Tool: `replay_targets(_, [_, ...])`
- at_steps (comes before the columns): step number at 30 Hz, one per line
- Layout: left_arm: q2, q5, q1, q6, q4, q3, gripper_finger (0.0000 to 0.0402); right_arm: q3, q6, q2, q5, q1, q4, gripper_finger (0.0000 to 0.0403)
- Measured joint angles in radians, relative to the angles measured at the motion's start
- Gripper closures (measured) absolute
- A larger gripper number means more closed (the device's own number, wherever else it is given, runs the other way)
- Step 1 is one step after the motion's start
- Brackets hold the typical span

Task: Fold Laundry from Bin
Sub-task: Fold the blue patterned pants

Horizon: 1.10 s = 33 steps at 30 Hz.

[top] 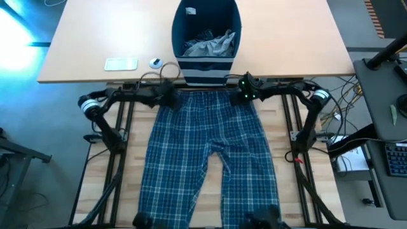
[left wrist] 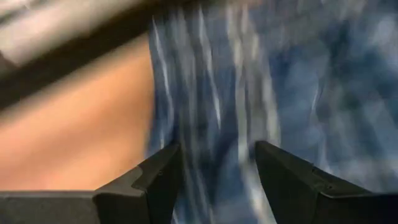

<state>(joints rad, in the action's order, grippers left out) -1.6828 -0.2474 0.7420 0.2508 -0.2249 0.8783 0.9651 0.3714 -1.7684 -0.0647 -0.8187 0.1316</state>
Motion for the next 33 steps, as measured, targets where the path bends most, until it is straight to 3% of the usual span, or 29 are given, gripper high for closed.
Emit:
replay_targets(6, [-0.019, -0.005, 0.001, -0.138, -0.312, 0.198, 0.021, 0.098, -0.208, 0.126, -0.017, -0.021, 0.198, 0.038])
replay_targets(9, [0.035, 0.037, -0.038, -0.106, -0.437, 0.23, 0.021, 0.104, -0.303, 0.207, -0.047, -0.004, 0.353, 0.0358])
replay_targets(12, [0.104, 0.131, -0.13, -0.027, -0.453, 0.21, 0.021, 0.045, -0.314, 0.296, -0.094, 0.04, 0.407, 0.032])
replay_targets(16, [0.165, 0.16, -0.308, 0.165, -0.423, 0.147, 0.021, -0.087, -0.261, 0.429, -0.16, 0.171, 0.382, 0.0272])
replay_targets(20, [0.167, 0.162, -0.522, 0.364, -0.287, 0.063, 0.021, -0.22, -0.12, 0.525, -0.171, 0.447, 0.207, 0.0251])
replay_targets(22, [0.155, 0.158, -0.614, 0.461, -0.207, 0.016, 0.021, -0.264, -0.029, 0.532, -0.106, 0.605, 0.123, 0.025])
replay_targets(27, [0.127, 0.057, -0.794, 0.648, -0.105, -0.096, 0.021, -0.276, 0.214, 0.445, 0.224, 0.922, 0.028, 0.0252])
replay_targets(30, [0.111, 0.0, -0.854, 0.659, -0.104, -0.179, 0.0211, -0.26, 0.313, 0.334, 0.344, 1.002, -0.015, 0.0252])
replay_targets(33, [0.121, -0.008, -0.862, 0.62, -0.075, -0.246, 0.0211, -0.213, 0.348, 0.193, 0.35, 1.038, -0.106, 0.0252])
